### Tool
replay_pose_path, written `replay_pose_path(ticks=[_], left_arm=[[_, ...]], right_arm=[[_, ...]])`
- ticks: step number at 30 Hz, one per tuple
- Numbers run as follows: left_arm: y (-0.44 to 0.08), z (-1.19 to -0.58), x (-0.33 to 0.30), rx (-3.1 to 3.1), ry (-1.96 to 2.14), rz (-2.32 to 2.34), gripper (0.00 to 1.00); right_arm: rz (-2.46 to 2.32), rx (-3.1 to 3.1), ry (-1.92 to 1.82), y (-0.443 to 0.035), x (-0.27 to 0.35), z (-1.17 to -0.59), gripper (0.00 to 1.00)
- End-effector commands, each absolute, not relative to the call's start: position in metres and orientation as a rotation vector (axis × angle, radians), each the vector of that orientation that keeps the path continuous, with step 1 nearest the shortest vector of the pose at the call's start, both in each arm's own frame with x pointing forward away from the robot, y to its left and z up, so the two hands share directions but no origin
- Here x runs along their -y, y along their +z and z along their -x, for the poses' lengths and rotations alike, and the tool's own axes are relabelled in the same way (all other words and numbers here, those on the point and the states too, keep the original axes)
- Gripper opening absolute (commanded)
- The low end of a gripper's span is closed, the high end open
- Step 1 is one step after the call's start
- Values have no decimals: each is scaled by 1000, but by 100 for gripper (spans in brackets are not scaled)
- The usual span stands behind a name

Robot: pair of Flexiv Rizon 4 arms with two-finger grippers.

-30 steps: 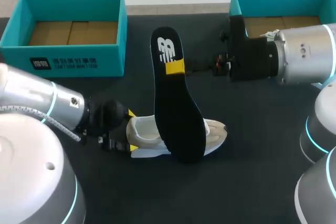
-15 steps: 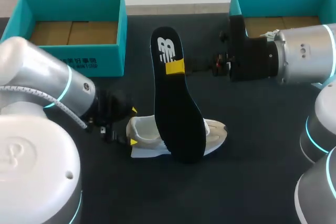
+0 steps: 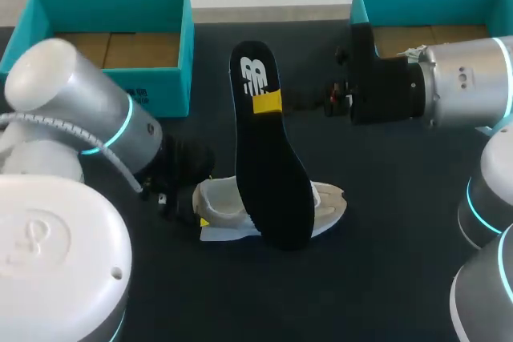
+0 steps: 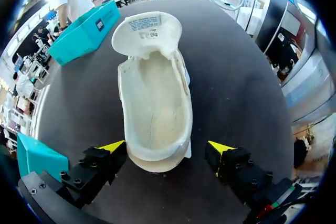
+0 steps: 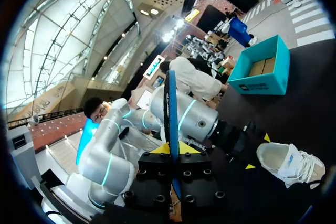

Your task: Take the shoe out of the shoebox, open the shoe tongue, remove and reinsert the insole, then place the shoe into the shoebox

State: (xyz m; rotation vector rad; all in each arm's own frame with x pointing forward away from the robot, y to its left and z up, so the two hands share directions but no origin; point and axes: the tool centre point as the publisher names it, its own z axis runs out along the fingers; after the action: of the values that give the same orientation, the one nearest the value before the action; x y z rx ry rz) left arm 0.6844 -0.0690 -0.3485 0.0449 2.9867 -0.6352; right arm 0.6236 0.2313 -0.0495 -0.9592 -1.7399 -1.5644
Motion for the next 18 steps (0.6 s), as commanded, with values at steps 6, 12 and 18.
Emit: replay_pose_path(ticks=[6, 12, 18], left_arm=[[-317, -688, 64, -3061, -432, -69, 100], [-317, -691, 65, -3073, -351, -48, 100], [-315, -693, 65, -3073, -334, -37, 100]], right_arm=[[965, 1741, -1564, -50, -236, -624, 0], [965, 1741, -1564, -50, -236, -624, 0], [965, 1741, -1564, -50, -236, -624, 0]])
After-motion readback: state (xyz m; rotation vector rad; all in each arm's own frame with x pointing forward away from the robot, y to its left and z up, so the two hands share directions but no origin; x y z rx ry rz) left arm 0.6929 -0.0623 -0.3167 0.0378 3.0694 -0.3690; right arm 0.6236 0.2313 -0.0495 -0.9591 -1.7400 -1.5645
